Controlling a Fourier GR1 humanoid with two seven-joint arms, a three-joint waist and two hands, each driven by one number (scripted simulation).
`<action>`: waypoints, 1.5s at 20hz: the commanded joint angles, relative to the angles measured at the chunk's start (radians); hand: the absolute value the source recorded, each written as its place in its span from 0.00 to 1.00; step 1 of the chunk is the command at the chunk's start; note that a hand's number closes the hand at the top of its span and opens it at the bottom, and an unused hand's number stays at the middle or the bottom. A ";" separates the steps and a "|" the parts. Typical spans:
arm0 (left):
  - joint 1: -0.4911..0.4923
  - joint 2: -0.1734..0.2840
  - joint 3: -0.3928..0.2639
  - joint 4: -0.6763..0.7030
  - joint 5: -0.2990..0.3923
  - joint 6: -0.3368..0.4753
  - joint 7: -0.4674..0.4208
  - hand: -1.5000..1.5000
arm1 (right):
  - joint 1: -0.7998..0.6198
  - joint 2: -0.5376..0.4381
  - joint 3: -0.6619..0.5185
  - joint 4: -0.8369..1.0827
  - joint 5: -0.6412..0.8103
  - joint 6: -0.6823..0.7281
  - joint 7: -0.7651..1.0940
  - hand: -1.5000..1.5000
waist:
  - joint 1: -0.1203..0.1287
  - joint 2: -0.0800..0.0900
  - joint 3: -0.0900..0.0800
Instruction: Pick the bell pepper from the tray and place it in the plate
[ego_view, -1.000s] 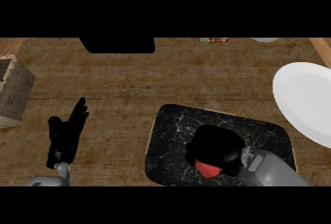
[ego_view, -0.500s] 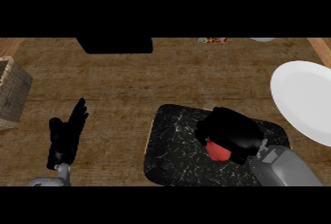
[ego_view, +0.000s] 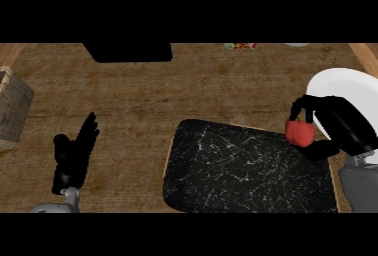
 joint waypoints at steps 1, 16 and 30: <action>0.041 0.007 -0.008 -0.006 0.005 -0.032 -0.038 0.50 | -0.003 -0.002 -0.167 -0.055 -0.077 -0.080 0.029 1.00 | 0.010 -0.003 -0.001; -0.027 -0.044 0.016 0.061 -0.046 -0.023 -0.037 0.50 | -0.142 -0.110 -0.364 0.177 -0.097 -0.208 0.129 1.00 | 0.026 0.003 -0.001; -0.053 -0.051 0.013 -0.014 -0.055 -0.041 0.045 0.50 | -0.370 -0.356 -0.390 0.931 -0.072 -0.226 -0.122 1.00 | 0.054 0.011 0.001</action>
